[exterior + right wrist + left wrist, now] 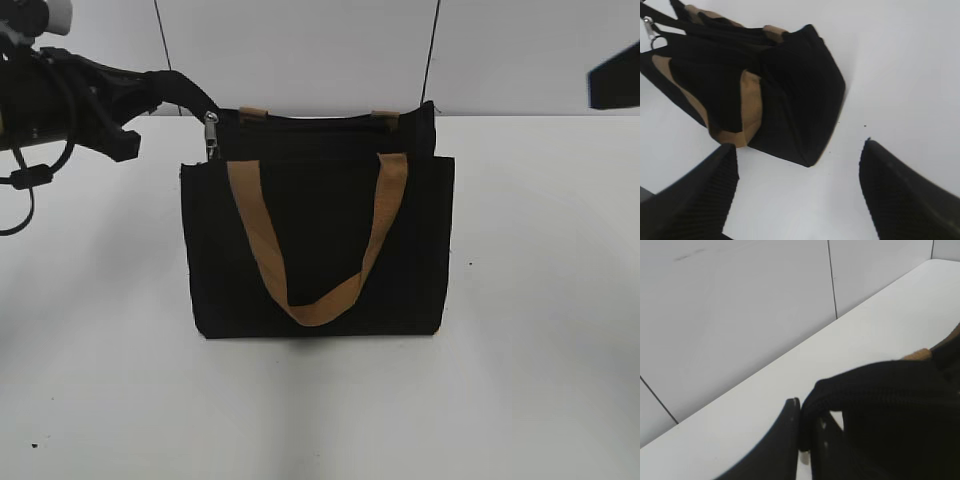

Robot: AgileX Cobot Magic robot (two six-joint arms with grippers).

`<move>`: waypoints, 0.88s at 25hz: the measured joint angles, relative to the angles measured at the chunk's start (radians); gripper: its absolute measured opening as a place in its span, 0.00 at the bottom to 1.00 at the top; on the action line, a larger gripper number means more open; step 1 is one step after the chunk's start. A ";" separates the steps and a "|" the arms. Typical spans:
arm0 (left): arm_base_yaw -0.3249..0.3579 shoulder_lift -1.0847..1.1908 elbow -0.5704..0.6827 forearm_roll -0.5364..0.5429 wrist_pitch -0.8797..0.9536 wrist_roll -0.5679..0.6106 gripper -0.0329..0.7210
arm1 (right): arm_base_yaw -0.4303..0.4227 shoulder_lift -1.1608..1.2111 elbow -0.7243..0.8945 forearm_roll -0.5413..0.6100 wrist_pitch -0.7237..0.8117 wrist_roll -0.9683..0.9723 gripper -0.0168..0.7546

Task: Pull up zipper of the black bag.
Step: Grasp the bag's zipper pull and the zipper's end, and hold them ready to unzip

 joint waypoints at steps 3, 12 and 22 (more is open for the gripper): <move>0.000 0.018 -0.021 0.000 0.001 -0.011 0.08 | 0.157 0.106 -0.079 -0.091 -0.005 0.129 0.76; 0.000 0.024 -0.056 0.000 0.002 -0.021 0.08 | 0.504 0.451 -0.388 -0.268 0.007 0.518 0.70; 0.000 0.024 -0.057 0.014 -0.015 -0.036 0.08 | 0.613 0.767 -0.698 -0.167 0.007 0.642 0.44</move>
